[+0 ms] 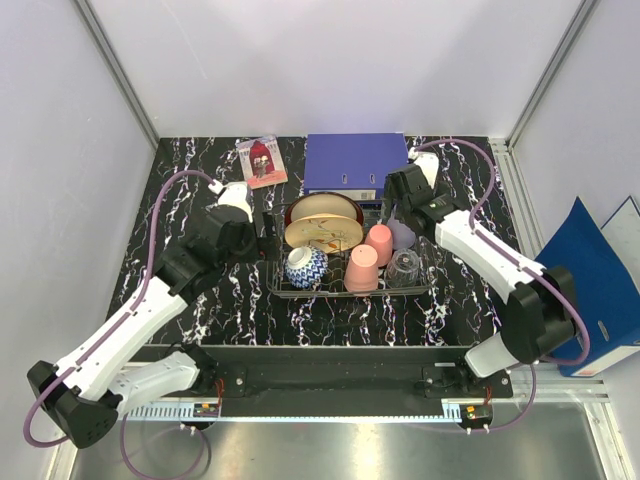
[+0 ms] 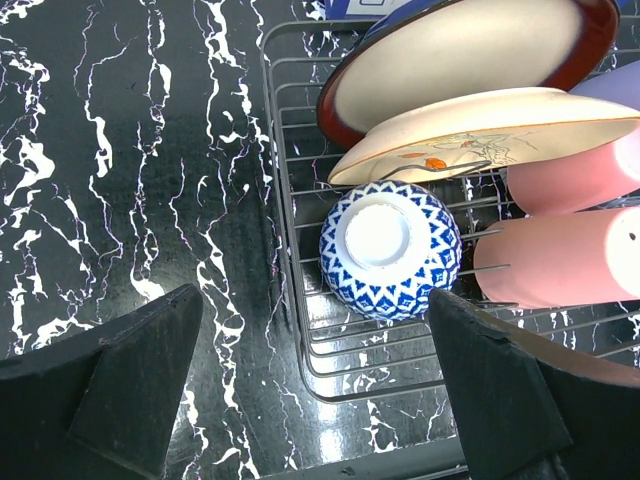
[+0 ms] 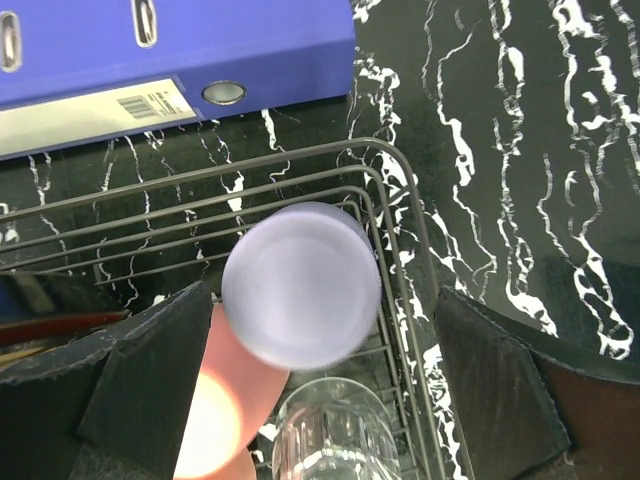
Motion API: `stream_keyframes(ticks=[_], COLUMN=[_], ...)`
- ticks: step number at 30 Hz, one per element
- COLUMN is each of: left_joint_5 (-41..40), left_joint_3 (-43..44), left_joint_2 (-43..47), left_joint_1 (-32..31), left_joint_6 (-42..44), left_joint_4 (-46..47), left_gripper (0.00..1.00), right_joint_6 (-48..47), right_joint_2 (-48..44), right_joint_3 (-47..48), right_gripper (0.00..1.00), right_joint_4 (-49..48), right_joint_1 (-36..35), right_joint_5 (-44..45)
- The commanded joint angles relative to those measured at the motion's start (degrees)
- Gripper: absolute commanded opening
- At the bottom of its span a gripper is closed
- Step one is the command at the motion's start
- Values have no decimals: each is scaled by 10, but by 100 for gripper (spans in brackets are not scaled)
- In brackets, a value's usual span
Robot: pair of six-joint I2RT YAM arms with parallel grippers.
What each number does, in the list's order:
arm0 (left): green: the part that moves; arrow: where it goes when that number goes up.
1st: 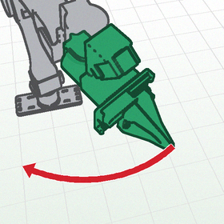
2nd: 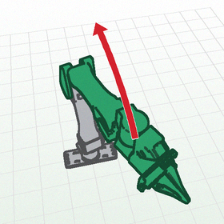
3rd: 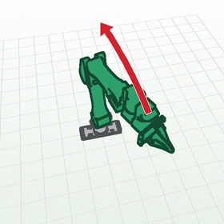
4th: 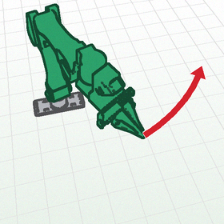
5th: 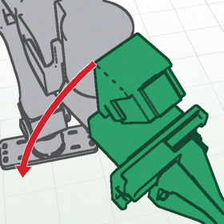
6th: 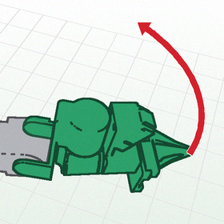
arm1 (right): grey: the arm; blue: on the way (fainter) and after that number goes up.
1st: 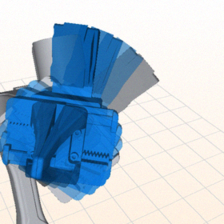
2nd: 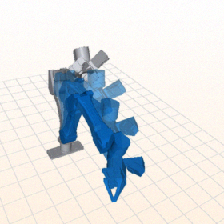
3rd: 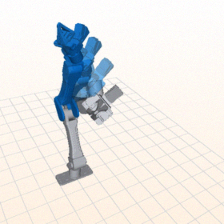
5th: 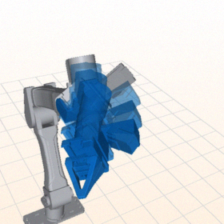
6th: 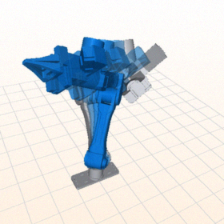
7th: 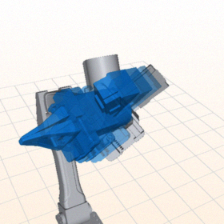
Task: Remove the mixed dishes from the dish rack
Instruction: Pick up the cup from the dish rack.
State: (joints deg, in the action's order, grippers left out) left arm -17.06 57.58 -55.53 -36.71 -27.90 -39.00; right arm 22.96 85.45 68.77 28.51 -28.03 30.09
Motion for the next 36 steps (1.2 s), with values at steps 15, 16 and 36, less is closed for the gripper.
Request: stream_keyframes(ticks=[15,16,36], left_joint_5=[9,9,156], left_joint_3=[-10,-9,-79], left_joint_2=[-5,-5,160], left_joint_1=[-2,-2,3], left_joint_6=[7,7,-29], left_joint_4=[27,27,282], left_gripper=[99,99,99], right_joint_6=[-1,-4,258], right_joint_2=[2,-5,-267], right_joint_3=[10,8,-73], right_gripper=[53,51,0], right_joint_4=[-52,-52,-272], right_joint_1=[18,18,91], right_joint_5=[-59,-60,-442])
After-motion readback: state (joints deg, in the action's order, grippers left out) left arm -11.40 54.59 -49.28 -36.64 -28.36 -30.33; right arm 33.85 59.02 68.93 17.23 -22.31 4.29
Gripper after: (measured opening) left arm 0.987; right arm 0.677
